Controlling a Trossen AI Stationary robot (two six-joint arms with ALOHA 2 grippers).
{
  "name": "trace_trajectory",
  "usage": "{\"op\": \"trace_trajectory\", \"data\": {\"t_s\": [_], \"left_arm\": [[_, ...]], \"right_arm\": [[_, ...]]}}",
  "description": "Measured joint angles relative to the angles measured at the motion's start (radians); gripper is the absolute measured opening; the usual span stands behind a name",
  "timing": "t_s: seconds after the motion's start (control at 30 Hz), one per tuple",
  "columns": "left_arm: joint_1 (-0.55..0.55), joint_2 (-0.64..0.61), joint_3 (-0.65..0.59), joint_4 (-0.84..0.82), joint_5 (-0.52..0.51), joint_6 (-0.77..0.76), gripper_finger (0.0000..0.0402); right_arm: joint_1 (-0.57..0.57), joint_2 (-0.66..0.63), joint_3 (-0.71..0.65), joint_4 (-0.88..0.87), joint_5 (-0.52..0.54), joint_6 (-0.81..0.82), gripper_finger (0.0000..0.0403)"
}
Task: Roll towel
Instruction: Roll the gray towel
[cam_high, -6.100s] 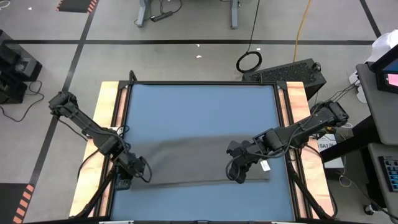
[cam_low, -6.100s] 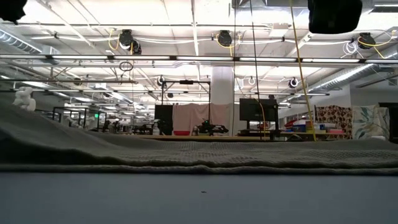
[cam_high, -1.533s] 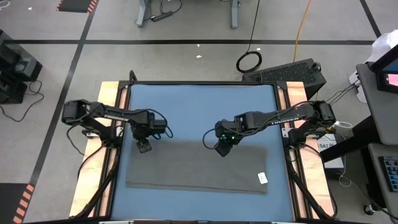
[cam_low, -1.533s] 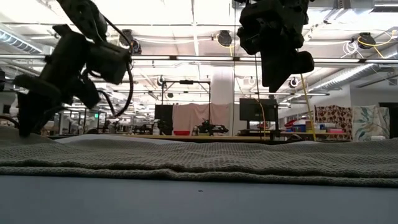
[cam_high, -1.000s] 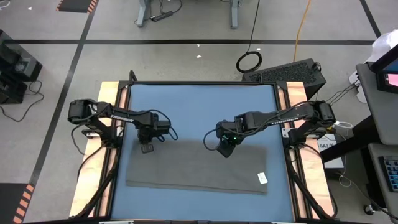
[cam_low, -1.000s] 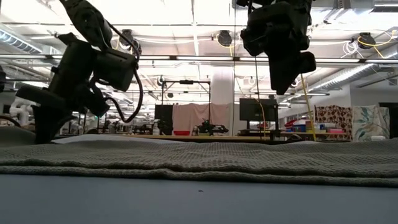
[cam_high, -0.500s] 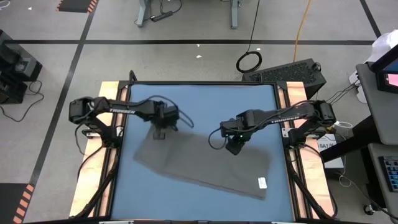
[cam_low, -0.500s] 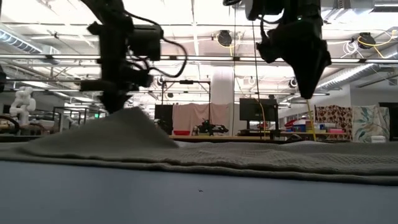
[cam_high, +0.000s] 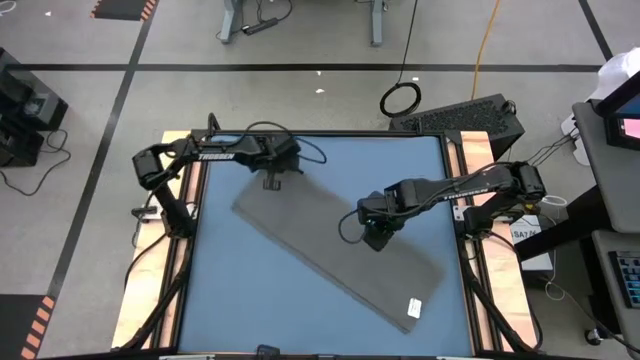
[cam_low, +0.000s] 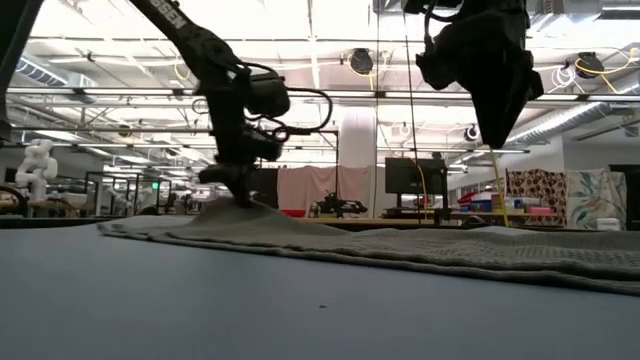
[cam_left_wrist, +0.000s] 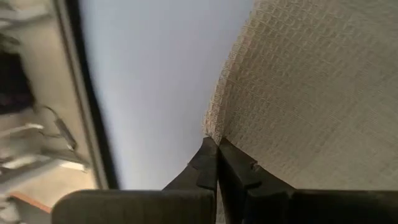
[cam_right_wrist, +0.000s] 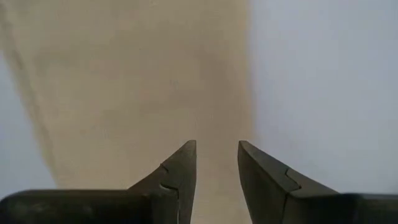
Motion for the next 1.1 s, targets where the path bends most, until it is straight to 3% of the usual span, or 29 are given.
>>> {"op": "trace_trajectory", "data": {"t_s": [0.17, 0.33, 0.53, 0.6, 0.73, 0.8, 0.93, 1.1], "left_arm": [[0.001, 0.036, 0.059, 0.015, -0.016, -0.043, 0.0016], [0.018, 0.035, 0.122, -0.101, 0.065, -0.242, 0.0078], [0.035, 0.026, 0.222, -0.355, -0.080, -0.420, 0.0151], [0.041, 0.001, 0.252, -0.457, 0.010, -0.516, 0.0160], [0.033, -0.077, 0.222, -0.511, 0.387, -0.732, 0.0163], [-0.005, -0.106, 0.180, -0.502, 0.499, -0.787, 0.0163], [-0.117, -0.158, 0.064, -0.448, 0.522, -0.871, 0.0163], [-0.270, -0.216, -0.022, -0.340, 0.552, -1.053, 0.0163]], "right_arm": [[0.058, 0.000, -0.007, 0.074, -0.005, 0.128, 0.0109], [0.109, 0.001, -0.008, 0.119, -0.004, 0.212, 0.0109], [0.139, 0.001, -0.008, 0.139, -0.002, 0.227, 0.0109], [0.148, 0.001, -0.008, 0.136, -0.009, 0.220, 0.0109], [0.166, 0.001, -0.014, 0.139, -0.026, 0.217, 0.0109], [0.175, 0.000, -0.032, 0.158, -0.026, 0.246, 0.0109], [0.204, 0.000, -0.099, 0.257, -0.027, 0.334, 0.0099], [0.248, 0.001, -0.191, 0.427, -0.057, 0.506, 0.0052]]}}
